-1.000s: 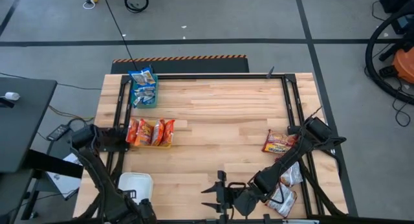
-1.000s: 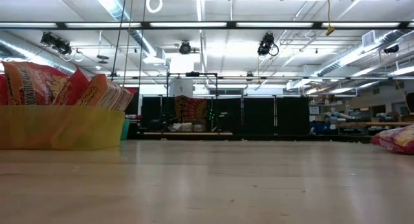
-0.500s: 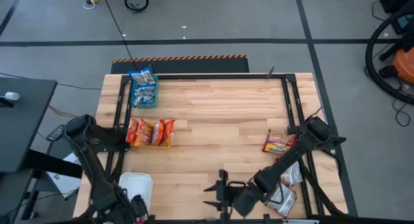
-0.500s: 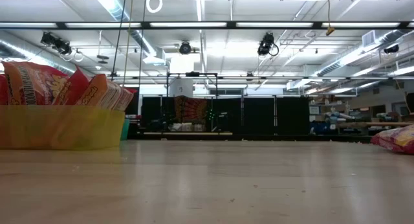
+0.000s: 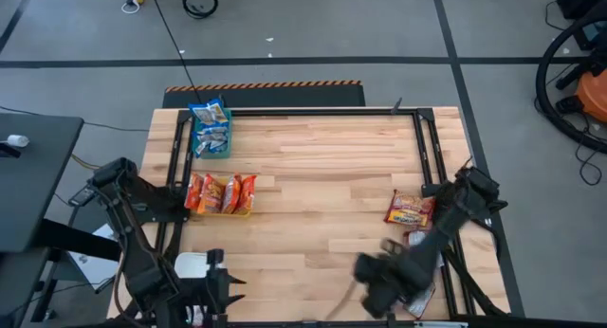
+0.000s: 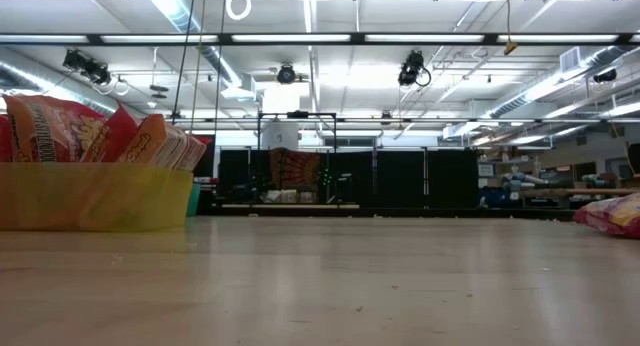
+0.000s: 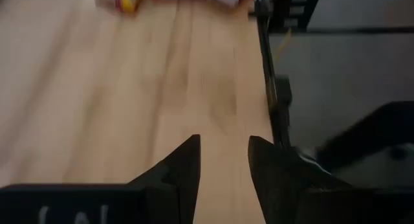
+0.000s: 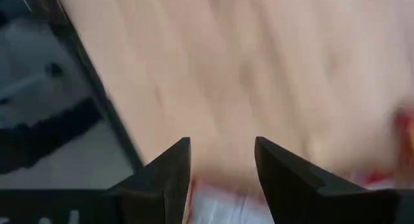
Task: Sort Maruchan noodles
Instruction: Put the red noodle pack into the white bin
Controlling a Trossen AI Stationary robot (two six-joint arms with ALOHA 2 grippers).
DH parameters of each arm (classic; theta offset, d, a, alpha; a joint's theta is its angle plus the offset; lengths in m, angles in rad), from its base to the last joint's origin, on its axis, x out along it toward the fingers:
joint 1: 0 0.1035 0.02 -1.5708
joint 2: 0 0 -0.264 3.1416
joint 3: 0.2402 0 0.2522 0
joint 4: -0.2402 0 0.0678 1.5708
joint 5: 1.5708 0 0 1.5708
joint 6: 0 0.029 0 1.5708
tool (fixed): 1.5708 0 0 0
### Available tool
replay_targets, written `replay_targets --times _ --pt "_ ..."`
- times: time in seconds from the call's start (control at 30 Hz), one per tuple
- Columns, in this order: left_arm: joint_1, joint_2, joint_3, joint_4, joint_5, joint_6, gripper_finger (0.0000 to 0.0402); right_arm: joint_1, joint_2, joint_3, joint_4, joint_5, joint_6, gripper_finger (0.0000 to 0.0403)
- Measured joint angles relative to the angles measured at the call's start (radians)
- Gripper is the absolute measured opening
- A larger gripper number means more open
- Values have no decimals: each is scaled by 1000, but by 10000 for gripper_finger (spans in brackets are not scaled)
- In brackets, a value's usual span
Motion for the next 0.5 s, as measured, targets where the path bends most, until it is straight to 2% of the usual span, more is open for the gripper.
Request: replay_targets --times 0.13,0.2,0.27,0.33,0.4,0.5 --pt "10 0 0 94 -89 176 135 130 4 -88 64 -41 204 188" --pt "18 3 0 119 -114 217 135 175 3 -137 144 -49 295 196" --pt "33 7 0 130 -125 237 135 205 5 -167 185 -103 334 203" --pt "52 12 0 131 -129 239 135 221 4 -183 221 -175 301 206" --pt "73 22 0 131 -129 239 135 233 4 -190 239 -197 216 207" --pt "111 46 0 135 -128 231 135 260 19 -168 254 -105 -1 203"
